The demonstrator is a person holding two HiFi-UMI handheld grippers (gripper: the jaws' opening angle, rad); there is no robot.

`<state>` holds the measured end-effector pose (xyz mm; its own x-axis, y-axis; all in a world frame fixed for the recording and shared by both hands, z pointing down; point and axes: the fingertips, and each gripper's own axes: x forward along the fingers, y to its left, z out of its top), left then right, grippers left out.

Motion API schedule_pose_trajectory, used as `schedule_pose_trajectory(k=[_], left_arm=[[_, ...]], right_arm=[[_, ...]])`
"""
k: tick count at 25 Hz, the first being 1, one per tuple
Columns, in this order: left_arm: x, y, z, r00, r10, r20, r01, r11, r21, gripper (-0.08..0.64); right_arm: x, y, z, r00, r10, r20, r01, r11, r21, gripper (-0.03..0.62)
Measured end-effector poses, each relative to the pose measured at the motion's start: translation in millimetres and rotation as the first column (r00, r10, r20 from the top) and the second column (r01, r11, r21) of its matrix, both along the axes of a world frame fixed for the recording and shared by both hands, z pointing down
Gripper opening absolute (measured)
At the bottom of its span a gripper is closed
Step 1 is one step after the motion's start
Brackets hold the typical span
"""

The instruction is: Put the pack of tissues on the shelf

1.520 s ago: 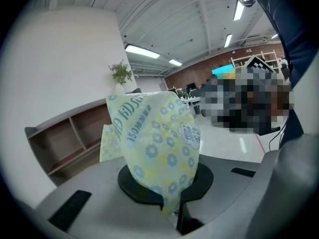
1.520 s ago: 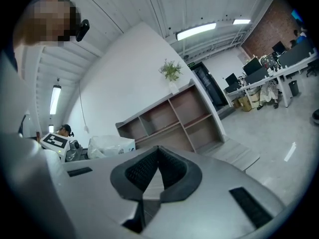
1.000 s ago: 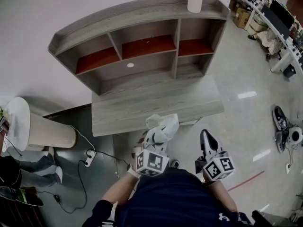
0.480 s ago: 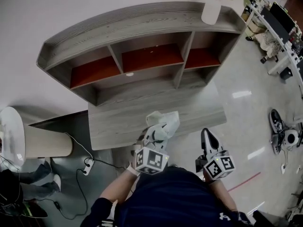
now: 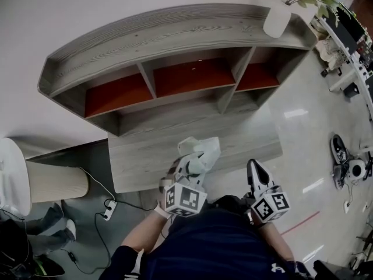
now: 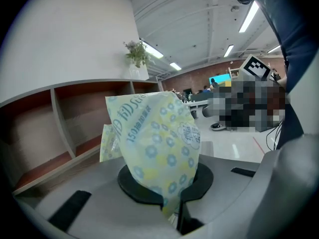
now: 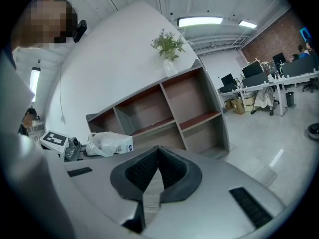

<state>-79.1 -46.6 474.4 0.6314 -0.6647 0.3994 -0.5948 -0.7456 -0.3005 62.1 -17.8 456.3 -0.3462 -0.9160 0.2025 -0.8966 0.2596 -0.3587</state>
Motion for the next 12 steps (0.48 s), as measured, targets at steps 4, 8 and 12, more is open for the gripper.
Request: schedule_pose_trajectory(k=[4,8,12], left_arm=[[1.4,-13.0,-5.1,1.000,0.005,0.003,-0.005,1.000,0.009,0.034],[6.0,-29.8,-14.9,0.999,-0.007,0.035,0.006,0.999,0.043,0.034],[13.0,-51.1,-30.4,0.995,-0.038,0.096,0.027,0.993,0.118,0.034]], right_arm=[[-1.3,-10.6,0.3,1.000,-0.002,-0.005,0.002,1.000,-0.002,0.011],[0.8,-20.6,5.1,1.000,-0.020,0.005,0.020,1.000,-0.011,0.011],[6.9,-36.4,3.4,0.999,-0.047,0.019,0.047,0.999,0.008,0.011]])
